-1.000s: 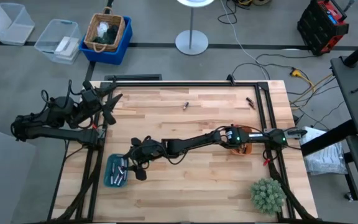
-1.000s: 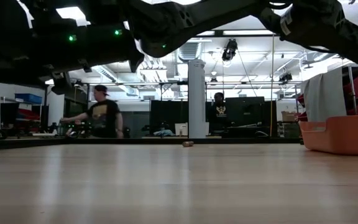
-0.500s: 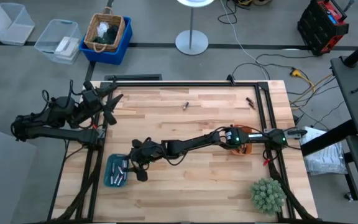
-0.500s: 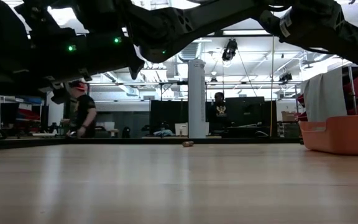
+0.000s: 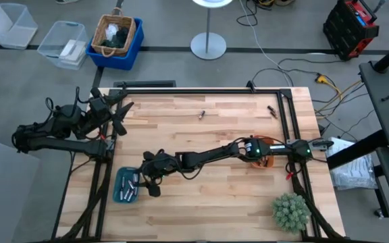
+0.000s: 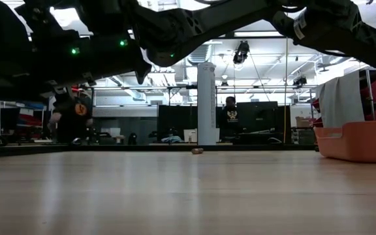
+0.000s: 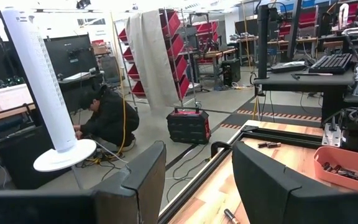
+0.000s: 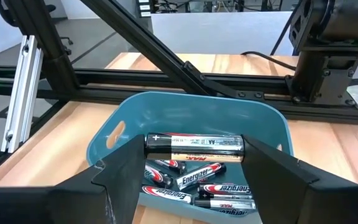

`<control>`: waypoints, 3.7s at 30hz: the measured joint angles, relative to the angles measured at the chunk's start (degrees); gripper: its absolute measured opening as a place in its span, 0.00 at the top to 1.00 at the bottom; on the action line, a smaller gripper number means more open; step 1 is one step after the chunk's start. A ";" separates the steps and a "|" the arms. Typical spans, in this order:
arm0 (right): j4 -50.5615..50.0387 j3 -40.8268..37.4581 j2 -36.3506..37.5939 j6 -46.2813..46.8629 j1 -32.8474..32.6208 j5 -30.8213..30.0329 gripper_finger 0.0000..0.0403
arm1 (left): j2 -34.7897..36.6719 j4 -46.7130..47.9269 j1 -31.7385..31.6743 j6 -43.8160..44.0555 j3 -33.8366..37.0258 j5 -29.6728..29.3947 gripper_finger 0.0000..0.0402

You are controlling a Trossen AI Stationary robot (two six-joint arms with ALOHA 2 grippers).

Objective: Sort batteries
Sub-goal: Put the silver battery into the blue bin, then put the black battery into the orange bin

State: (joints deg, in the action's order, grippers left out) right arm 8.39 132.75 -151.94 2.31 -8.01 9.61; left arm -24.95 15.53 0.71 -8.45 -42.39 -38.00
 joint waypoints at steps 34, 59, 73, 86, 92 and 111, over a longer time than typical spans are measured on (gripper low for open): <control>-8.87 0.95 2.74 -3.42 0.02 -0.22 0.30 | 0.02 0.07 0.00 0.00 0.00 0.04 0.59; -72.62 1.03 20.12 -11.96 6.82 -21.70 0.35 | -0.89 1.25 0.00 0.02 0.15 0.06 0.59; -91.31 0.98 26.94 -4.85 22.90 -21.40 0.39 | -4.34 1.94 0.00 -0.95 0.55 0.04 0.59; -96.37 -5.17 38.26 5.36 35.69 -21.27 0.31 | -7.40 1.16 0.00 -1.55 0.55 -0.24 0.59; -93.07 -20.06 48.13 7.76 39.45 -21.71 0.30 | -7.93 -0.10 0.00 -1.58 0.52 -0.38 0.59; -82.98 -60.31 76.16 28.24 43.95 -24.04 0.32 | -11.66 -6.63 0.00 -7.59 0.06 -0.48 0.59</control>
State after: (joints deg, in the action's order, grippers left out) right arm -74.59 72.44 -75.78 30.54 35.94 -14.43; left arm -36.61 8.90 0.71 -16.04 -42.33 -38.48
